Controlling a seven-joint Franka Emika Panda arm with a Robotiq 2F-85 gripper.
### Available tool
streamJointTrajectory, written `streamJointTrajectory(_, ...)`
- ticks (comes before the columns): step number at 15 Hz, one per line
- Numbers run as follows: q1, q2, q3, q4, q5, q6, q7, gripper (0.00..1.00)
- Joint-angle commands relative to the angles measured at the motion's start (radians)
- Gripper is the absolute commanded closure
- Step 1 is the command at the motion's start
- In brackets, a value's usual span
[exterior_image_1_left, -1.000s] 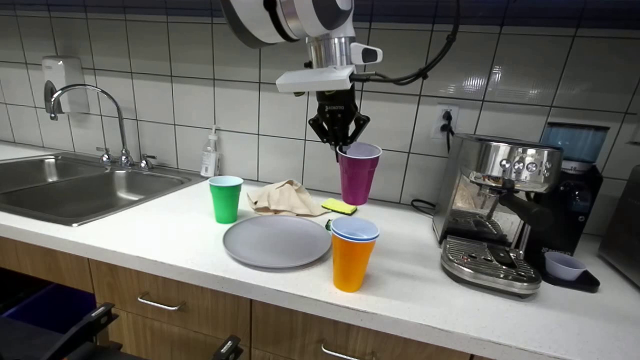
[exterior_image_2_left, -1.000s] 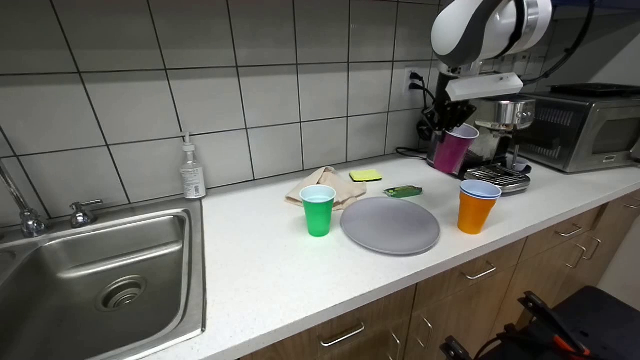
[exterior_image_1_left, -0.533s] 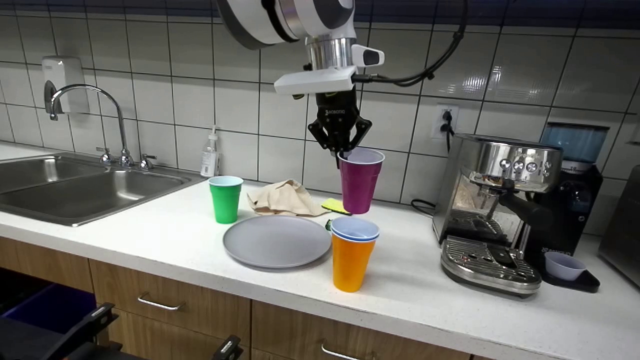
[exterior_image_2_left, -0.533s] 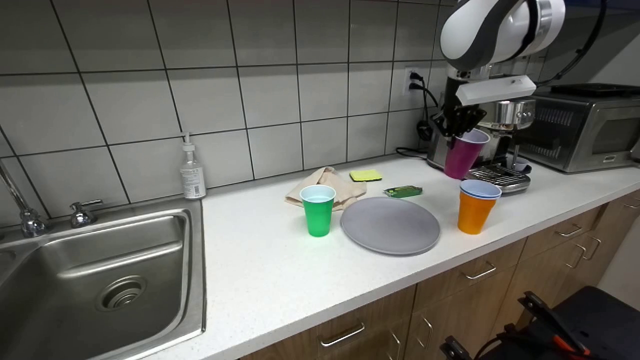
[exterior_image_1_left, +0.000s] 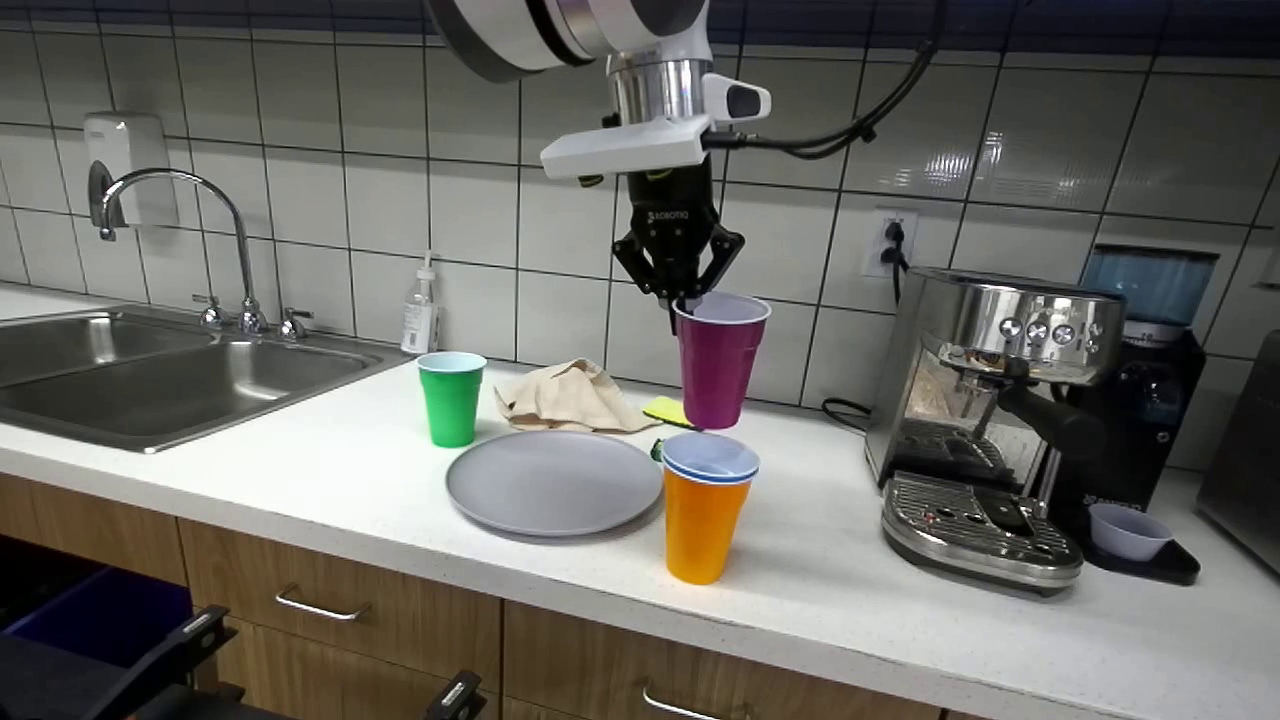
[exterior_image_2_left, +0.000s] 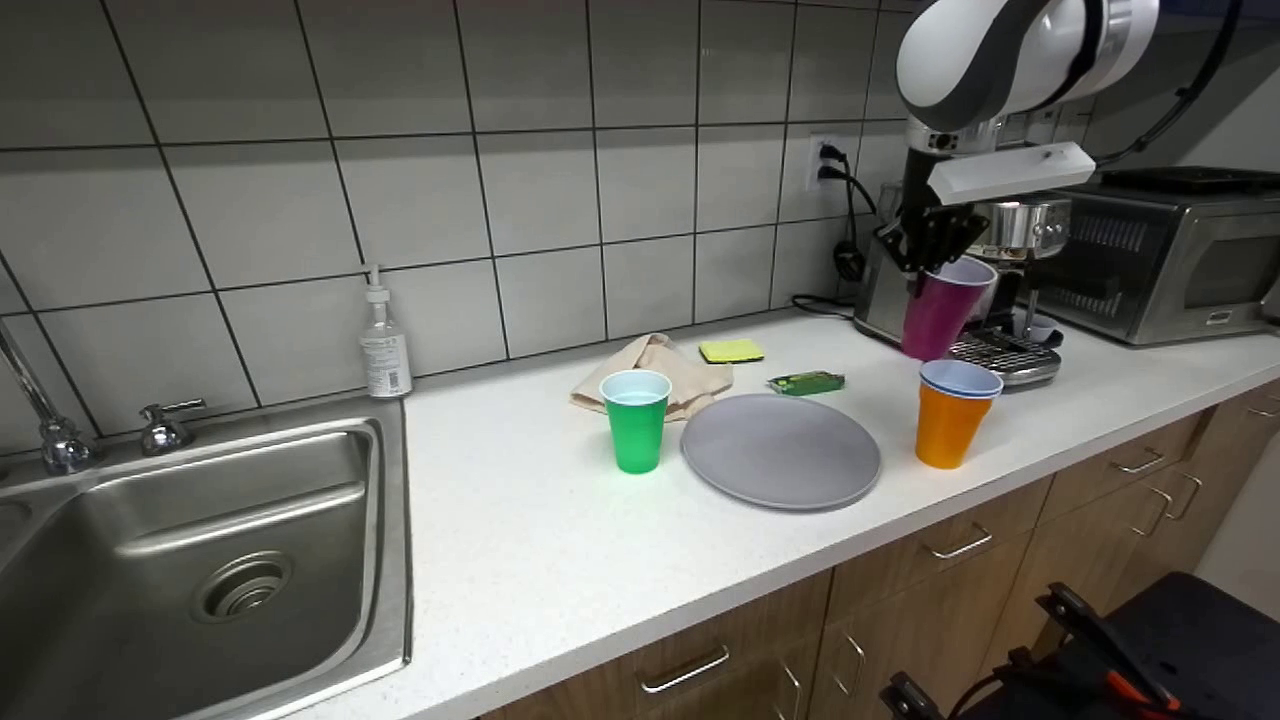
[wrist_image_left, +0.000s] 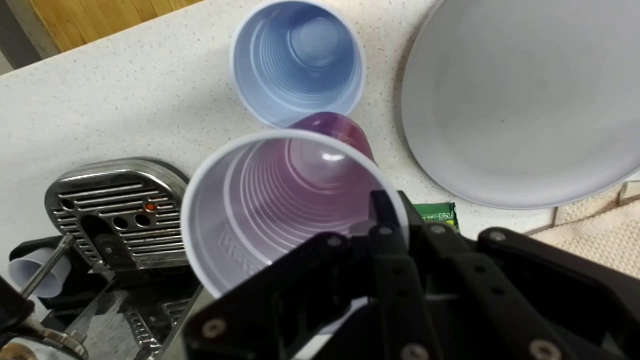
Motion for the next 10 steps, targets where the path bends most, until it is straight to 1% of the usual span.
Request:
streamJointTrajectory(1, -0.026, -0.06, 0.015, -0.038, -0.024, -0.044, -0.006, 0.99)
streamJointTrajectory(10, -0.048, -0.082, 0.013, -0.073, -0.025, -0.068, 0.0, 0.99)
